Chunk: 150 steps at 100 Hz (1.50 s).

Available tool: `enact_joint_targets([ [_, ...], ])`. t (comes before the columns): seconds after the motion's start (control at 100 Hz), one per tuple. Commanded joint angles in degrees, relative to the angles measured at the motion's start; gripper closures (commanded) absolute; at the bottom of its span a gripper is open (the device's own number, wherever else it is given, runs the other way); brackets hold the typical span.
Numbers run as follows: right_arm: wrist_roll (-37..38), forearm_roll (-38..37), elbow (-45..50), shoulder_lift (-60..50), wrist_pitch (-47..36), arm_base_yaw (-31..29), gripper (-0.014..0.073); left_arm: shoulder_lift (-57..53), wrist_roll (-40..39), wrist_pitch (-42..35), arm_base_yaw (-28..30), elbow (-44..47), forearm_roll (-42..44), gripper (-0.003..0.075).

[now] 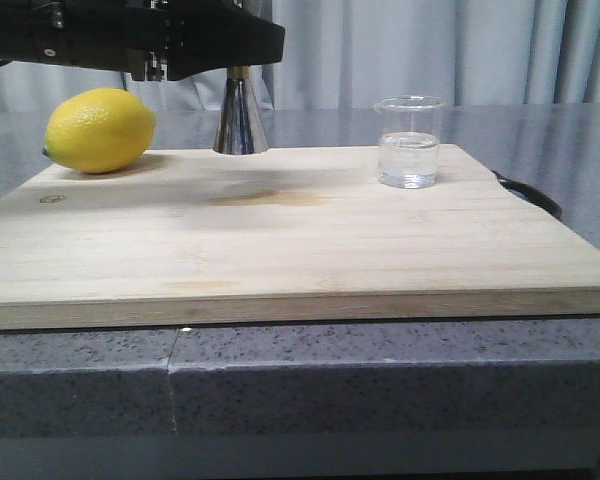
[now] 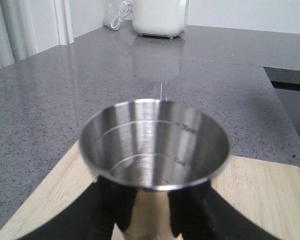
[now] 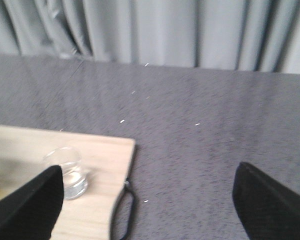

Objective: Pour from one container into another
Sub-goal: 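Reach the right gripper to the glass beaker and grasp it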

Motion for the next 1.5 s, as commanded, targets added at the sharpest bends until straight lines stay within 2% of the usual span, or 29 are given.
enact_joint_targets([
  [0.0, -1.5, -0.2, -5.3, 4.9, -0.5, 3.1, -0.0026, -2.8, -0.6, 4.6, -0.4, -1.7, -5.7, 0.0510],
  [0.15, -1.8, -0.2, -9.7, 12.5, 4.9, 9.0, -0.0026, -2.8, -0.6, 4.6, -0.4, -1.7, -5.7, 0.0510],
  [0.35, -1.8, 2.0, -9.1, 20.2, 2.6, 12.0, -0.0026, -2.8, -0.6, 4.6, -0.4, -1.7, -5.7, 0.0510],
  [0.44, -1.8, 4.8, -5.7, 21.4, -4.5, 12.2, -0.0026, -2.8, -0.6, 4.6, -0.4, -1.7, -5.7, 0.0510],
  [0.51, -1.8, 7.1, -0.6, 21.4, -14.0, 12.2, -0.0026, -2.8, -0.6, 4.6, -0.4, -1.7, -5.7, 0.0510],
  [0.71, -1.8, 8.0, 15.7, 22.6, -49.7, 12.2, -0.0026, -2.8, -0.6, 4.6, -0.4, -1.7, -5.7, 0.0510],
  [0.85, -1.8, 7.5, 21.7, 26.8, -66.1, 12.2, -0.0026, -2.8, -0.6, 4.6, -0.4, -1.7, -5.7, 0.0510],
  [0.95, -2.2, 7.5, 22.0, 30.9, -70.7, 12.2, -0.0026, -2.8, -0.6, 4.6, -0.4, -1.7, -5.7, 0.0510],
  [1.22, -10.7, 8.8, 21.4, 40.0, -78.1, 12.0, -0.0026, -2.8, -0.6, 4.6, -0.4, -1.7, -5.7, 0.0510],
  [1.34, -11.9, 12.4, 19.8, 42.4, -78.7, 12.0, -0.0026, -2.8, -0.6, 4.6, -0.4, -1.7, -5.7, 0.0510],
  [1.49, -12.4, 12.6, 16.7, 45.3, -78.7, 11.7, -0.0024, -2.8, -0.6, 4.6, -0.4, -1.7, -5.7, 0.0510],
])
